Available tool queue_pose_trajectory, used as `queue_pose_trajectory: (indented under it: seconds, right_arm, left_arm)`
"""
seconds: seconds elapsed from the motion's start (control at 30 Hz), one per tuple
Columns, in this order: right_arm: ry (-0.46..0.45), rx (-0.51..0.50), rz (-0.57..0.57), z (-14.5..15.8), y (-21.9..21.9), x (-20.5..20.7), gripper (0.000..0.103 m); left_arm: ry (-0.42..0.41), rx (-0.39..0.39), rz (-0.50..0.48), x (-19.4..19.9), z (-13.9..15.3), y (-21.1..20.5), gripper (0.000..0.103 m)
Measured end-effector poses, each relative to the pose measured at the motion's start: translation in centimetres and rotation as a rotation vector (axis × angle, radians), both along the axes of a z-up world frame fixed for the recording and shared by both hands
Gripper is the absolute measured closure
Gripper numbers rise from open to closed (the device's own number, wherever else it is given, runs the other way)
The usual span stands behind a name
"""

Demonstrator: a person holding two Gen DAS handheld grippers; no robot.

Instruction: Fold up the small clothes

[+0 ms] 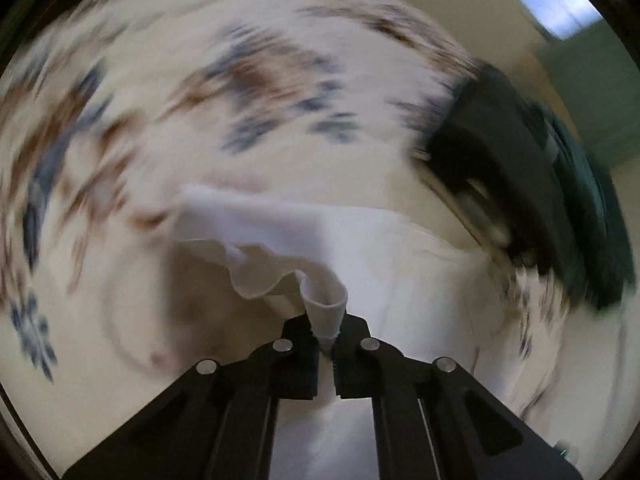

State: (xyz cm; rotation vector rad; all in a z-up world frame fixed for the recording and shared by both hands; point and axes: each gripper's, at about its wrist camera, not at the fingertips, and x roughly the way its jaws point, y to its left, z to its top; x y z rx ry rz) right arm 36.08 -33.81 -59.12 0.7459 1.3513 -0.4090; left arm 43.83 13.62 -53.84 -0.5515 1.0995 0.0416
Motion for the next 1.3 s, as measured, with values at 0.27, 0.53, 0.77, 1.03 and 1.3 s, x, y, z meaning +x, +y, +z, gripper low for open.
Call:
queue_pose_trajectory:
  seconds: [0.27,0.53,0.77,1.03,1.3]
  right_arm:
    - [0.020,-0.024,0.021,1.6,-1.6,-3.4,0.055]
    - [0.052,-0.011,0.020,3.4,-4.2,-7.9,0.055]
    - [0.063,-0.001,0.083,6.4,-4.8,-10.3,0.055]
    - [0.052,-0.047,0.162,10.7,-7.3,-8.9,0.055]
    - [0.015,0.044,0.296,9.6,-12.2,-3.6,0.055]
  left_arm:
    - [0.057,0.139,-0.490,-0.6,-1.3,-17.9,0.098]
    - [0.169,0.199,-0.530,-6.5,-2.9,-20.0,0.019]
    - [0.203,0.337,-0.404,-5.8,-2.9,-14.6,0.007]
    - [0.246,0.412,-0.442,-2.2,-6.8,-19.1,0.007]
    - [0.158,0.485,-0.256,-11.9,1.4,-21.7,0.006]
